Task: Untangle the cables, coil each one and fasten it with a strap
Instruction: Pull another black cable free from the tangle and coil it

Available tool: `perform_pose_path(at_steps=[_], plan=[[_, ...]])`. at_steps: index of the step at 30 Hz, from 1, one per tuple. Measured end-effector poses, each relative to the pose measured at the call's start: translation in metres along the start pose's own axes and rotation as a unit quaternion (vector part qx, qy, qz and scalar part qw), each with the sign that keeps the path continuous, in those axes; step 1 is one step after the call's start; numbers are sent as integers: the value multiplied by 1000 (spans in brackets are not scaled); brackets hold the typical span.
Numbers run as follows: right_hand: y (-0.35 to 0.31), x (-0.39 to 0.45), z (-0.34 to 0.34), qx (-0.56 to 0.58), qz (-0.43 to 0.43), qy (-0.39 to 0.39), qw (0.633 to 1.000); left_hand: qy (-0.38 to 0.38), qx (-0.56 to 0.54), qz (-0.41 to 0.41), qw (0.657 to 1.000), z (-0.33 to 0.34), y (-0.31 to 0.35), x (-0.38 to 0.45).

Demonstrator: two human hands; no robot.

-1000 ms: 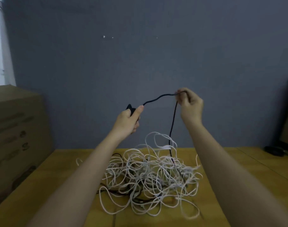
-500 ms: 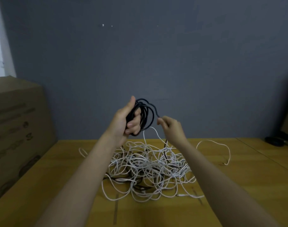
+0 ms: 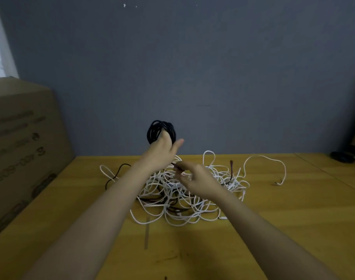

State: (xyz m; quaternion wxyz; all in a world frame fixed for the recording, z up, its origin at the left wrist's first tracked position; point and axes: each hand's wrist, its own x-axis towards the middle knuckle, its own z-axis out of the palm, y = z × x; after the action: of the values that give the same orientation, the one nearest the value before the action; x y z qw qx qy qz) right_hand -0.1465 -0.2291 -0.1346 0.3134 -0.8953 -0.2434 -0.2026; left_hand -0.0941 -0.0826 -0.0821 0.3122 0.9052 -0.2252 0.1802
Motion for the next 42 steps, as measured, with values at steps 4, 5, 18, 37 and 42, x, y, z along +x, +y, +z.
perform_pose_path(at_steps=[4, 5, 18, 37, 42], plan=[[12, 0, 0, -11, 28, -1, 1000, -80, 170, 9, 982, 6, -3, -7], [15, 1, 0, -24, 34, 8, 999, -112, 173, 2, 979, 7, -5, -9], [46, 18, -7, -153, 92, -1, 984, -219, -4, 10, 976, -7, -7, -8], [146, 82, -97, 244, 288, 426, 822, -90, -410, -36, 907, 98, 49, 141], [156, 107, -97, 360, 164, 555, 732, -72, -422, -35, 903, 129, 42, 170]])
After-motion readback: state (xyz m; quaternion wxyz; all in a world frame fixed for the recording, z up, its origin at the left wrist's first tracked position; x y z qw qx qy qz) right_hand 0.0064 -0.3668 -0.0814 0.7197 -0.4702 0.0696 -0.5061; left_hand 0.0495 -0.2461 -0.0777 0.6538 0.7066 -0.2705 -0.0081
